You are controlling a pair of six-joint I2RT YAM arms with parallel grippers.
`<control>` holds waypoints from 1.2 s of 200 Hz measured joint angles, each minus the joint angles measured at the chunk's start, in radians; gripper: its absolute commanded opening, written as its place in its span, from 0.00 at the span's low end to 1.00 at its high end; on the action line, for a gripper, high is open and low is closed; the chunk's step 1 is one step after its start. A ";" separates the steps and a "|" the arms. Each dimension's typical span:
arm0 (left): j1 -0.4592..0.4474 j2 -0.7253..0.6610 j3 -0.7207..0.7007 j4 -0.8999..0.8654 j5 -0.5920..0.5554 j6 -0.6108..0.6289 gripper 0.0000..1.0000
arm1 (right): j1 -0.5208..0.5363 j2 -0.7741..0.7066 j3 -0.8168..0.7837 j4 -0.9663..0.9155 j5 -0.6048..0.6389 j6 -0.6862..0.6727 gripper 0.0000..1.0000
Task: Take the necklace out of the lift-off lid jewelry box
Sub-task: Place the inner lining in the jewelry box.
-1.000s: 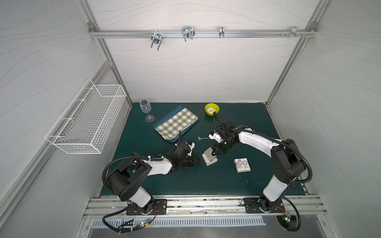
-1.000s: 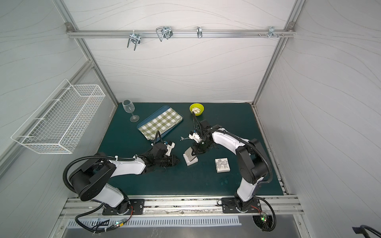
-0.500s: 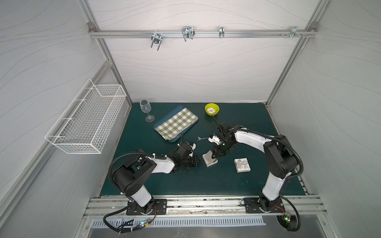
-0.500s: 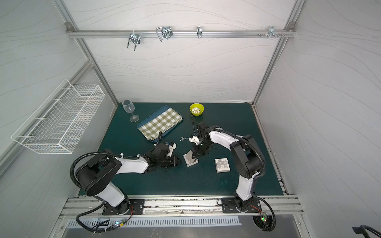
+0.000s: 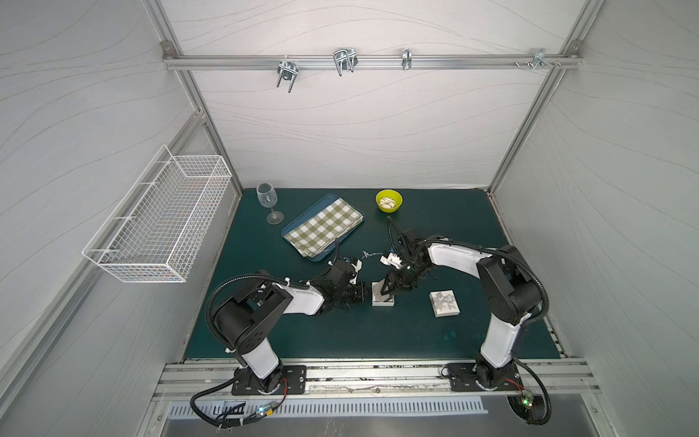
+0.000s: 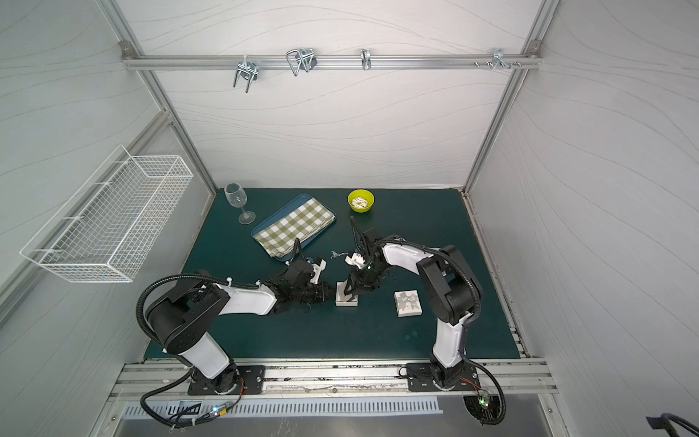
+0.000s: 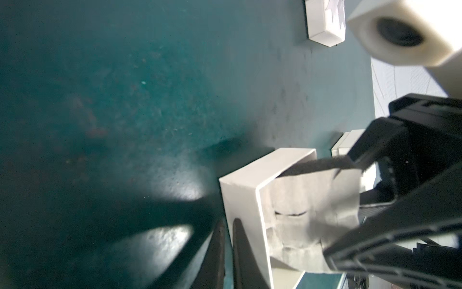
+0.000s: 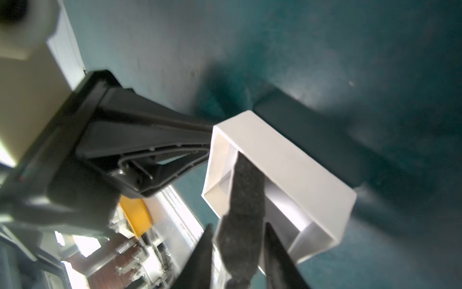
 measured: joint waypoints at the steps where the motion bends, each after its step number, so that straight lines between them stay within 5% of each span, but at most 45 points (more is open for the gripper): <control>1: 0.000 0.000 0.000 0.000 0.000 0.001 0.10 | 0.000 -0.001 0.000 -0.001 0.001 -0.001 0.44; 59: 0.029 -0.066 0.000 -0.079 -0.010 0.039 0.10 | 0.009 -0.107 0.018 -0.066 0.108 -0.002 0.47; 112: 0.036 -0.125 0.000 -0.126 -0.019 0.070 0.10 | 0.130 -0.166 0.080 -0.082 0.237 0.018 0.40; 240: -0.004 -0.019 0.000 -0.056 -0.008 0.024 0.08 | 0.120 0.006 0.007 0.054 0.222 0.042 0.33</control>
